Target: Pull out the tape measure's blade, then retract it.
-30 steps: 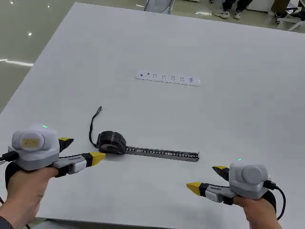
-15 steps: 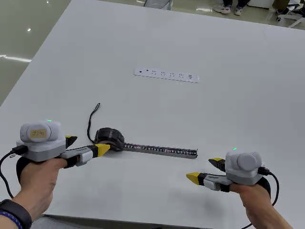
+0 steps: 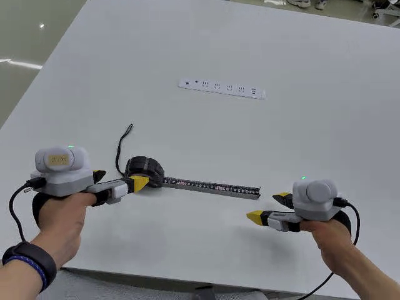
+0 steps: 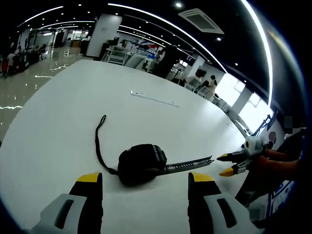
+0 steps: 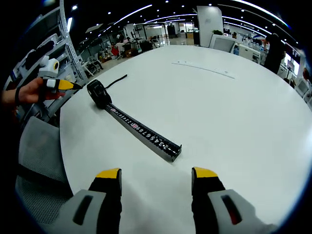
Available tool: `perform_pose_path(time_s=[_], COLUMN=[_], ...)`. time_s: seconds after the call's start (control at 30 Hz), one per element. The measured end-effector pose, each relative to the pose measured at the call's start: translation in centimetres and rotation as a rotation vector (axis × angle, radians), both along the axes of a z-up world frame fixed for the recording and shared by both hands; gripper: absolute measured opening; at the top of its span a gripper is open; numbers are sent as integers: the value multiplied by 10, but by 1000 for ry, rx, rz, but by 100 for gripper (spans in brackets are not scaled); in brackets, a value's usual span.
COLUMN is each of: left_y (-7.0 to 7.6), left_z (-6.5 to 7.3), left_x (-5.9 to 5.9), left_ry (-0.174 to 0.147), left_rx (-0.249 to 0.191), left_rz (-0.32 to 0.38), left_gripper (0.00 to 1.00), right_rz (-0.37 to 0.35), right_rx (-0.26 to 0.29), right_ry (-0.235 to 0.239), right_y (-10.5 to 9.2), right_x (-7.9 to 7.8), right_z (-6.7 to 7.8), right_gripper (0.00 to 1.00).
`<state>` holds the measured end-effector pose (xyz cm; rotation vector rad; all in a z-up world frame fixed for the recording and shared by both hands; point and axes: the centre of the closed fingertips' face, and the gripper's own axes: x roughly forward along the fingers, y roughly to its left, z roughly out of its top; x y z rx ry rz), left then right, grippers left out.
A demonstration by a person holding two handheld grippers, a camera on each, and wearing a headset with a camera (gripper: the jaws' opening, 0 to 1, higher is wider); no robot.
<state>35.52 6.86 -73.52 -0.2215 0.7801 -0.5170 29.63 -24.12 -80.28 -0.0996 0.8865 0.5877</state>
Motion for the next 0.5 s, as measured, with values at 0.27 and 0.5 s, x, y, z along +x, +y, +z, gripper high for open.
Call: perform_pose_path(time_s=[0.27,0.5], left_y=[-2,-6], left_z=[-4,-10], left_x=[3,11], left_ry=[13,28], left_rx=[-2,3], left_rz=[17,36], left_gripper=[68,68], right_rz=[47,95], right_rx=[-30,-59], right_ry=[21,25], right_y=[-7,-9], right_x=[6,15], right_z=[-11,-15], right_gripper=[57,56])
